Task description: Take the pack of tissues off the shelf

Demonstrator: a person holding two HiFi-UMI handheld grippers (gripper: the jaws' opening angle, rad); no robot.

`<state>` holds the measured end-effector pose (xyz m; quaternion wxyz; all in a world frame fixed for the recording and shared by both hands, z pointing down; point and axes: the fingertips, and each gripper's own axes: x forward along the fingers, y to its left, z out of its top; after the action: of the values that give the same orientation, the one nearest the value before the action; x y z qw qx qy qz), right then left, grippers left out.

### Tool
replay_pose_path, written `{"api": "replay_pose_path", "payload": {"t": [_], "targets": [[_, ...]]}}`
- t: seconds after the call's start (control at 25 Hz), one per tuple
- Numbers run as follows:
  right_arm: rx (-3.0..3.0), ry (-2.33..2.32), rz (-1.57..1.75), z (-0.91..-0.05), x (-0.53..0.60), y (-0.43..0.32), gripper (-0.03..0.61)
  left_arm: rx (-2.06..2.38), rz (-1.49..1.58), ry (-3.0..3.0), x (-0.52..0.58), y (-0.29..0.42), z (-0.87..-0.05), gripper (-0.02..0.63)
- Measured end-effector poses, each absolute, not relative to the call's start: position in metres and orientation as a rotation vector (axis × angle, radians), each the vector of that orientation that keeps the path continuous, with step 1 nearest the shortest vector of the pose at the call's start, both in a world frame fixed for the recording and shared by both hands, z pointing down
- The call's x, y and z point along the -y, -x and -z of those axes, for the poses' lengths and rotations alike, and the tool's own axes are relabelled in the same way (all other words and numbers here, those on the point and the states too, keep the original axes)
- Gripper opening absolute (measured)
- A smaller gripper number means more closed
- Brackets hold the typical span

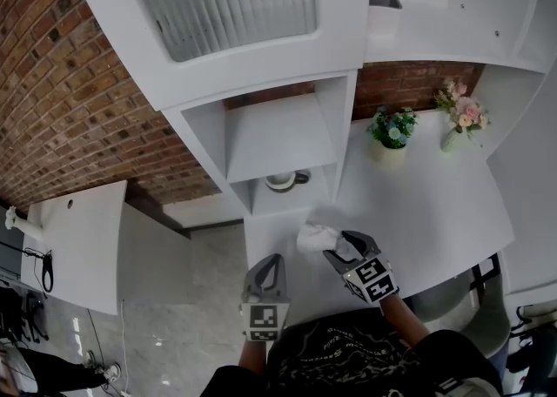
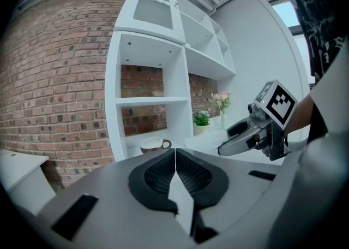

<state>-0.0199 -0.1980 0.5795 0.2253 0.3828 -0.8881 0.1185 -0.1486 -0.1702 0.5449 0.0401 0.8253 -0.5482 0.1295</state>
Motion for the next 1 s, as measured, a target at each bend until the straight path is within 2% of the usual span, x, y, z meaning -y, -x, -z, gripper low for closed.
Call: {"api": "replay_pose_path", "payload": {"t": [1.0], "targets": [[2.313,-0.958,-0.393,-0.648,0.187,0.025,0.244,1.704,-0.398,-2.5,0.172,0.16,-0.547,0.009]]}}
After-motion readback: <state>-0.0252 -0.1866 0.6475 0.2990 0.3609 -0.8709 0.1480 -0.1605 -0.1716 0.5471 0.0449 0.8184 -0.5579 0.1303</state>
